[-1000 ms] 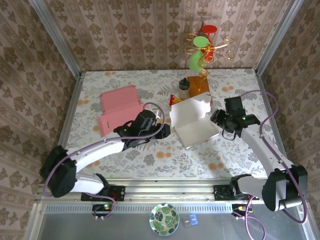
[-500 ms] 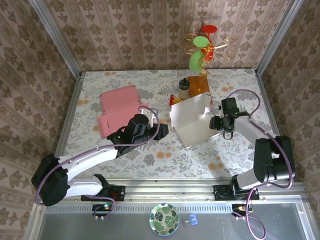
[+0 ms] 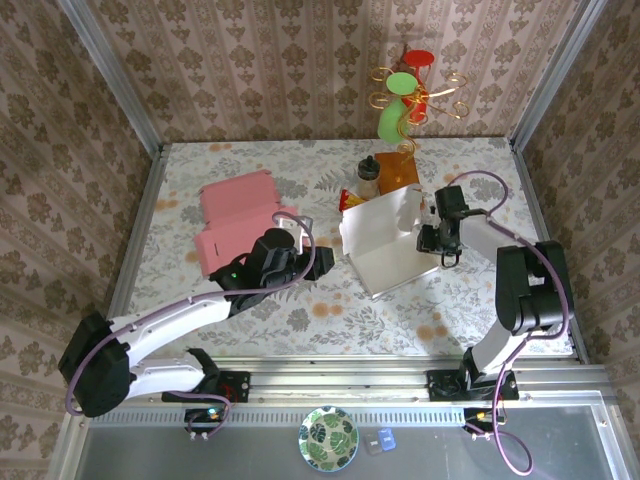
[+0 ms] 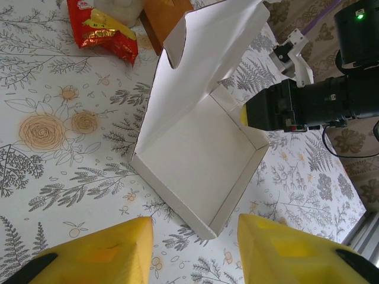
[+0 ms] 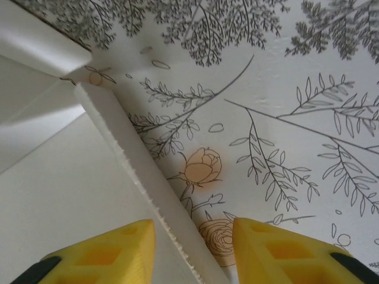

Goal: Fold the paper box

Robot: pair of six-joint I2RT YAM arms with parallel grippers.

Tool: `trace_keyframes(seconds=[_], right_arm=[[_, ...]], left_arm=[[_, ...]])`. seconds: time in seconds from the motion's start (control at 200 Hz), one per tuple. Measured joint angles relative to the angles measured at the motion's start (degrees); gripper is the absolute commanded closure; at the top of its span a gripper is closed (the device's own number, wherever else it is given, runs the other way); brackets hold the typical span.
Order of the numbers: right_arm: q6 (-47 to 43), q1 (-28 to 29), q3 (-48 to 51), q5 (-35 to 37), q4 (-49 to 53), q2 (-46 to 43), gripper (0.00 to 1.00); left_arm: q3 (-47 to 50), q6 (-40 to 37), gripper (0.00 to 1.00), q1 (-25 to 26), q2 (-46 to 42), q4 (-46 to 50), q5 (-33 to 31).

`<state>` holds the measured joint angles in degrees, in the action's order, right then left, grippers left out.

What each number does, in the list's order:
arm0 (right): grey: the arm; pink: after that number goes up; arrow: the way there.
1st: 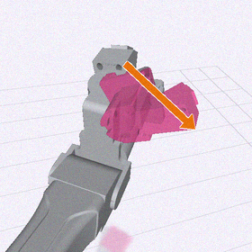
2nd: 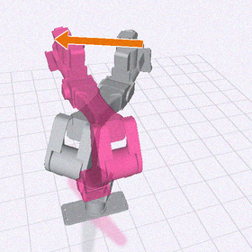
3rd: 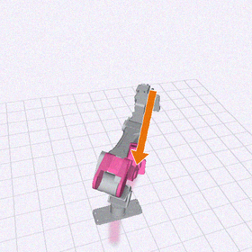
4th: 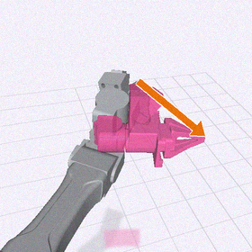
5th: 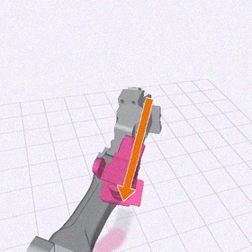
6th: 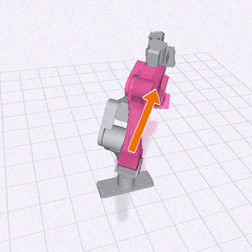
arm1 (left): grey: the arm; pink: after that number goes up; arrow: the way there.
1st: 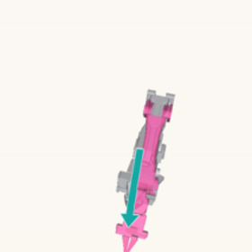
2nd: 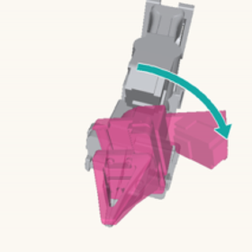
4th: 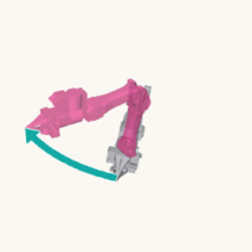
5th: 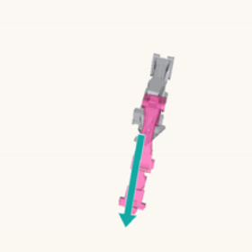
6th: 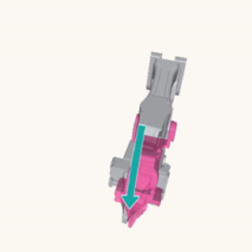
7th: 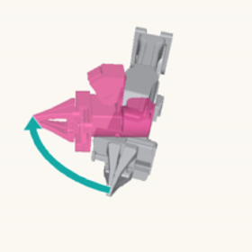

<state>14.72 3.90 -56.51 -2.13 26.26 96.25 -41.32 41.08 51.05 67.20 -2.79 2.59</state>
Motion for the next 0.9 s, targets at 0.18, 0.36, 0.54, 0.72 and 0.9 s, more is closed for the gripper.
trace_keyframes(seconds=[0.18, 0.36, 0.54, 0.72, 0.9], right_arm=[[0.3, 1.8, -1.6, 0.0, 2.7, 2.0, 0.69], [0.4, 5.1, -1.6, 0.1, 4.8, 2.2, 0.78], [0.4, 8.7, -1.6, 0.9, 6.0, 2.2, 0.83], [1.4, 12.6, -1.6, 2.2, 6.2, 2.2, 0.87], [4.7, 16.9, -1.8, 2.8, 6.2, 2.2, 0.88]], left_arm=[[0.0, 0.0, 0.57, 0.0, 0.0, 0.2, -0.1], [0.0, 0.0, 0.57, 0.0, 0.0, 0.6, -0.1], [0.0, 0.0, 0.57, -0.1, 0.0, 0.7, -0.1], [0.0, 0.0, 0.57, -0.3, -0.2, 1.0, -0.5], [0.0, -0.3, 0.57, -2.5, -1.4, 5.1, -1.8]])
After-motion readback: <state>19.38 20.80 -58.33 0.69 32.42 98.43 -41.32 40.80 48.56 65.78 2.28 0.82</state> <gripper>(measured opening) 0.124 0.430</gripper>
